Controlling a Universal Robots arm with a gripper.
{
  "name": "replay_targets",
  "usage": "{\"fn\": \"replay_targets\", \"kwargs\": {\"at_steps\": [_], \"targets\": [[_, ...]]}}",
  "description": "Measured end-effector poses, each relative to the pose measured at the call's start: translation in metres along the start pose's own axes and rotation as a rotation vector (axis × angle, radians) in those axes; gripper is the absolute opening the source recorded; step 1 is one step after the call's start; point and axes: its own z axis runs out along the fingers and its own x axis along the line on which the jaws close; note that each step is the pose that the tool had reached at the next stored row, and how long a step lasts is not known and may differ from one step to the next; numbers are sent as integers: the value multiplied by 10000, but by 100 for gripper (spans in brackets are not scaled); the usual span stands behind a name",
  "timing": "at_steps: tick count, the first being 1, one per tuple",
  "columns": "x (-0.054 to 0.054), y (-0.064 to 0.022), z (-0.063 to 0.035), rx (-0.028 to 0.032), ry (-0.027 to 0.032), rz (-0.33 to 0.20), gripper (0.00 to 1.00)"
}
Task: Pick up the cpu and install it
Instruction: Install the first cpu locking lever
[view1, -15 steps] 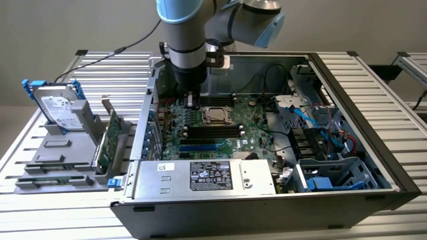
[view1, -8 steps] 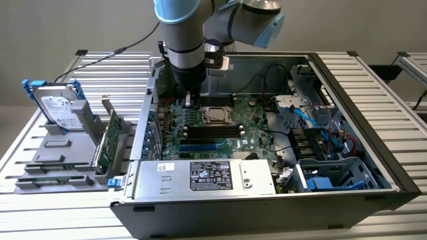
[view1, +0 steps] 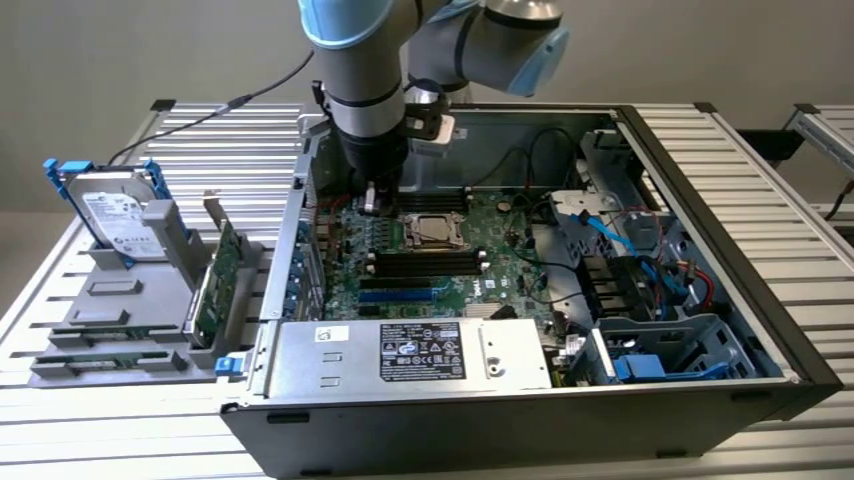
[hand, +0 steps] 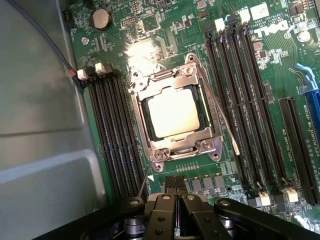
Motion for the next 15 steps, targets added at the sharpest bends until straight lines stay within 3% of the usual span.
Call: {"fn": "replay_targets", "kwargs": {"at_steps": [7,8,9,14,15], "targets": [[-4,-11,1,-214,-38,955,11],[-5,-15,-1,-230,-27,1066,11],[-7,-20,-1,-228,30,1150,11],[-12,-44,-5,-122,541,1533,11],[-16,-60,-11,-75,848,1835,11]]}}
